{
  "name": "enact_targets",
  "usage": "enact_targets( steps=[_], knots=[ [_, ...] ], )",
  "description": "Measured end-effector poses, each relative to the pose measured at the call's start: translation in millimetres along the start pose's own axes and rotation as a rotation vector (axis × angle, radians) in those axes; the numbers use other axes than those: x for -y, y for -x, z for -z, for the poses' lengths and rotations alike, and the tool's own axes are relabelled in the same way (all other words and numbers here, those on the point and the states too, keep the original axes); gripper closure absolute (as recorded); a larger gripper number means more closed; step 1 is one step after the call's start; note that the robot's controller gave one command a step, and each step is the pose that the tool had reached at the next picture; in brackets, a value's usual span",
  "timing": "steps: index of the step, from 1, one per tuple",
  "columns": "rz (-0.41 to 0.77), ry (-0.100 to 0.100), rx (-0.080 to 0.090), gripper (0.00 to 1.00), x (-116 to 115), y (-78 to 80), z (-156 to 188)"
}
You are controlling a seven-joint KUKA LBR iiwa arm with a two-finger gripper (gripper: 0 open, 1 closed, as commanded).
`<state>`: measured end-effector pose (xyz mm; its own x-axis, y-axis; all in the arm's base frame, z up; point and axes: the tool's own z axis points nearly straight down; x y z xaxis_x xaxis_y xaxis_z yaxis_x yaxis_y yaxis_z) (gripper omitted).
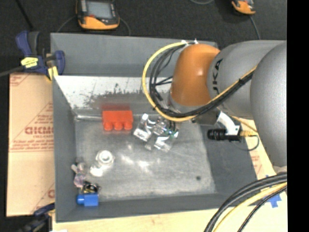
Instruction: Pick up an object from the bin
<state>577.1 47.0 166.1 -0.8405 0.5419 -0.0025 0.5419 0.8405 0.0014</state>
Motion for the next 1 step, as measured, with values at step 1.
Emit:
enact_targets(
  steps=[1],
  knots=[
    [0.004,0.0,0.001,1.0,0.5,0.8,17.8]
  ],
)
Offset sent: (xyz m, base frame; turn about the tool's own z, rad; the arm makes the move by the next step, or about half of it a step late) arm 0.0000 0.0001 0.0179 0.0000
